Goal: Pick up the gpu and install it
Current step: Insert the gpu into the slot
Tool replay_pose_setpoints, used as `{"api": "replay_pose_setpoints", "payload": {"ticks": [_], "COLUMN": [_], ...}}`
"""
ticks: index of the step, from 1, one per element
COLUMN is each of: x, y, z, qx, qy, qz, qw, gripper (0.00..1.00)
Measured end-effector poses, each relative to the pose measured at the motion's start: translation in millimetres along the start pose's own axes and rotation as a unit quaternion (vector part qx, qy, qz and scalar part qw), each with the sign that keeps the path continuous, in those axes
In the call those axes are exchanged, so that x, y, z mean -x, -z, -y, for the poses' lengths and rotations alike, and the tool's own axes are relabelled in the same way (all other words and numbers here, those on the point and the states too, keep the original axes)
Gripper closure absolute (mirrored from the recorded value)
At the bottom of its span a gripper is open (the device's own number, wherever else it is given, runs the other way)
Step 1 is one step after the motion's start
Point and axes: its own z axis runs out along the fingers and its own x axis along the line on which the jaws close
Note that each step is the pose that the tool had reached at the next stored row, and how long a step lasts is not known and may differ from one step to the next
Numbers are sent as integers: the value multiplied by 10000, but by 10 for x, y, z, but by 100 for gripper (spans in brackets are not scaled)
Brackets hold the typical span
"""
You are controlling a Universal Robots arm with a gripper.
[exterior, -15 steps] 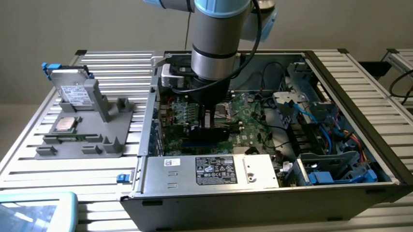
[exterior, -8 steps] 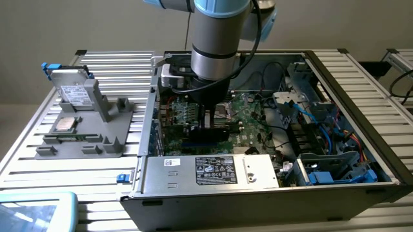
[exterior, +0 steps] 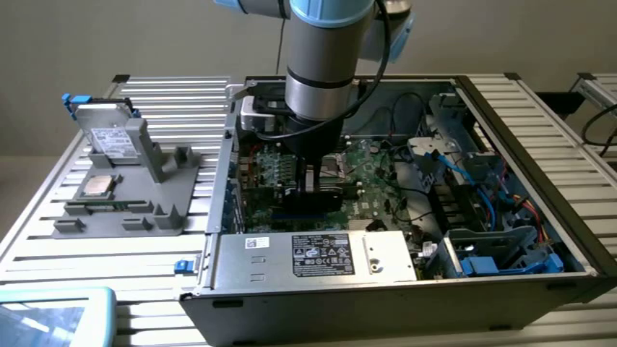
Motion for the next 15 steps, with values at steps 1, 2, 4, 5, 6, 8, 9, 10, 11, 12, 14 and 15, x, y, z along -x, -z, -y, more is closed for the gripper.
{"api": "replay_pose_setpoints", "payload": {"ticks": [1,2,4,5,6,8,9,10,11,12,14,15], "x": [0,0,0,0,0,0,0,0,0,1,6,7], "y": [-1,0,-1,-1,-2,-4,-5,-7,-7,-8,-9,-9], "z": [-3,-3,-3,-3,-3,-3,-3,-3,-3,-3,-3,-3], "qx": [0,1,1,1,0,1,0,0,0,-2,-4,-4], "qy": [-1,-1,0,0,0,0,0,-1,0,-1,-1,-1], "qz": [0,-1,-1,-1,-1,-1,0,0,0,0,0,0], "qw": [10000,10000,10000,10000,10000,10000,10000,10000,10000,10000,10000,10000], "gripper": [73,73,73,73,73,73,73,73,73,73,73,73]}}
